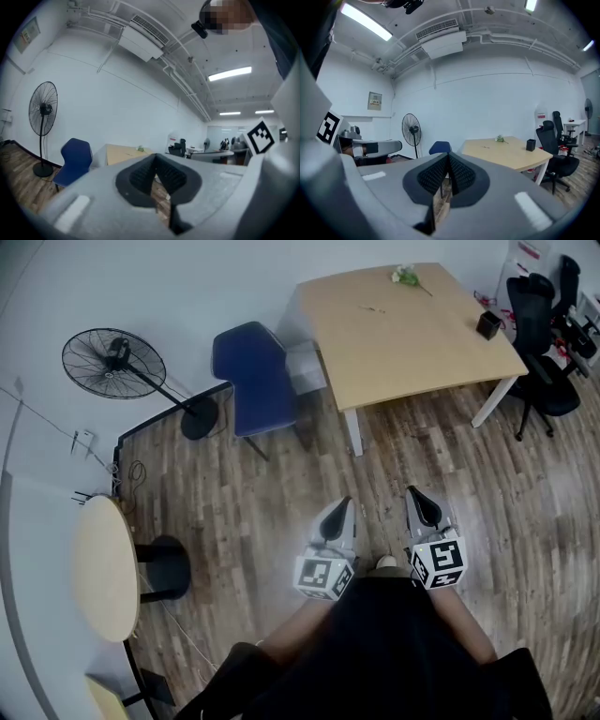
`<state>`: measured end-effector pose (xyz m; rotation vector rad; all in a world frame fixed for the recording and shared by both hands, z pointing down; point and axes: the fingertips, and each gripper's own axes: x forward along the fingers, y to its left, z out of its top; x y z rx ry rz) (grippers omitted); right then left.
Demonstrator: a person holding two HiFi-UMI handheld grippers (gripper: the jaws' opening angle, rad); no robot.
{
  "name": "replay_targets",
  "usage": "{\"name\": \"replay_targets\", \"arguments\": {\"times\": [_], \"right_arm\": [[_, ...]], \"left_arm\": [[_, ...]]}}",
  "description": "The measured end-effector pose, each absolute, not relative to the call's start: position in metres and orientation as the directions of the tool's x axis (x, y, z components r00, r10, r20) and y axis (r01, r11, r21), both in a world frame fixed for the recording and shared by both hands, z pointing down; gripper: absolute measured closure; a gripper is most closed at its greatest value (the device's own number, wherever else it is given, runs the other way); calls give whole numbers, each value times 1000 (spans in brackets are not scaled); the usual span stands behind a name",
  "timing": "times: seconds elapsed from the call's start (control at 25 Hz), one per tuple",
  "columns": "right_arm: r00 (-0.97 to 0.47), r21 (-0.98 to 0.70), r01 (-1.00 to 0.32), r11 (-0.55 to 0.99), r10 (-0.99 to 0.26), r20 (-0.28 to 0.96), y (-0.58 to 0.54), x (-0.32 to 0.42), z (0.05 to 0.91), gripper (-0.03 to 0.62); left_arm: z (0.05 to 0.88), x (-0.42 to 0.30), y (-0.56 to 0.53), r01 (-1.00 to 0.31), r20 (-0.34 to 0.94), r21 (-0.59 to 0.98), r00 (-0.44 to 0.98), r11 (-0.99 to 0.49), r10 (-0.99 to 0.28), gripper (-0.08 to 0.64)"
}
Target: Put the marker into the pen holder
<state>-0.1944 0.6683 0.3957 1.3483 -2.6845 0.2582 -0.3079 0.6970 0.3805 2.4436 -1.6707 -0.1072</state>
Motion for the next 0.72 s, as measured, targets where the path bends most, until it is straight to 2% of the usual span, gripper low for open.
{"name": "replay_targets", "arguments": {"times": [0.28,0.72], "right_arm": [[-581,-87,-814,575,-799,154,653,-154,393,592],[-555,-104,-832,545,-812,183,616,-126,416,592]], "left_arm": [[380,-278,685,-933,50,132,344,-335,-938,557],[402,-266,642,-940,82,142,324,-310,-943,557]]}}
